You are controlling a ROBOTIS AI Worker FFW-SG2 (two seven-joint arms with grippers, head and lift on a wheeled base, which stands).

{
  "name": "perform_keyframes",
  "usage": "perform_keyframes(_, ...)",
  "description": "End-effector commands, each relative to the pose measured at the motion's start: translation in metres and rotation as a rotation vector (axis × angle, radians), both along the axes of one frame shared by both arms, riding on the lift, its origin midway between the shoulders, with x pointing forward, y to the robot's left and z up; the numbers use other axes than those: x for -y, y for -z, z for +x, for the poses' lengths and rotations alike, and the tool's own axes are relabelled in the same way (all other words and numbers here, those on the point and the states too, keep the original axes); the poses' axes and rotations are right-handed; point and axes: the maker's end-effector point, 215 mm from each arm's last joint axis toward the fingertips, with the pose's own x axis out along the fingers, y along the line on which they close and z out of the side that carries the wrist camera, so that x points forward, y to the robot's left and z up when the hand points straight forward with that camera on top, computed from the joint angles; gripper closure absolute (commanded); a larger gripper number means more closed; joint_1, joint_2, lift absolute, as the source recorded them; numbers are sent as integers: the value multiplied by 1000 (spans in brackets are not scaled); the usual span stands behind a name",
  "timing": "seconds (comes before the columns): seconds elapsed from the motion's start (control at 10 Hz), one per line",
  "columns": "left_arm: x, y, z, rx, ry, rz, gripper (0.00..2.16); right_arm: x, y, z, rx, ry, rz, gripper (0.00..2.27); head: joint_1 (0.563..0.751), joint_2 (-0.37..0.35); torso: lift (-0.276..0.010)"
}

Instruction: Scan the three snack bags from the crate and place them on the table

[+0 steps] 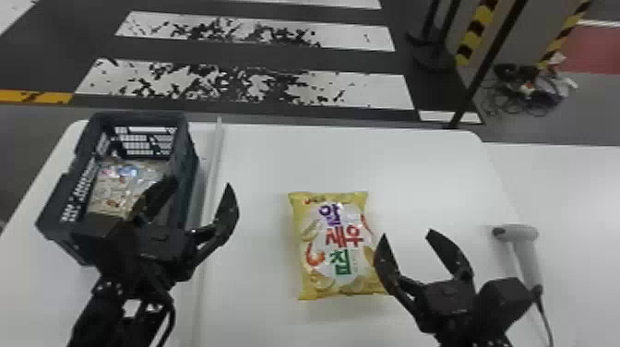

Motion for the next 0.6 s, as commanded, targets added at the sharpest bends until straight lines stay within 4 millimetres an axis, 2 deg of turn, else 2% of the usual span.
perform_keyframes(0.0,-10,4,-8,-10,-15,-9,66,-7,22,-1,-94,-25,-19,93,695,-32,-62)
perform_keyframes(0.2,-17,7,-14,-17,-25,-12,70,-17,52,-4,-236,-86,-8,90,695,6,-62)
perform_keyframes(0.3,-19,9,-16,-20,-28,-12,70,-22,59,-6,-292,-123,31,90,695,17,-62)
perform_keyframes(0.5,-18,12,-17,-26,-24,-14,76,-21,67,-5,-347,-144,55,83,695,36,-62)
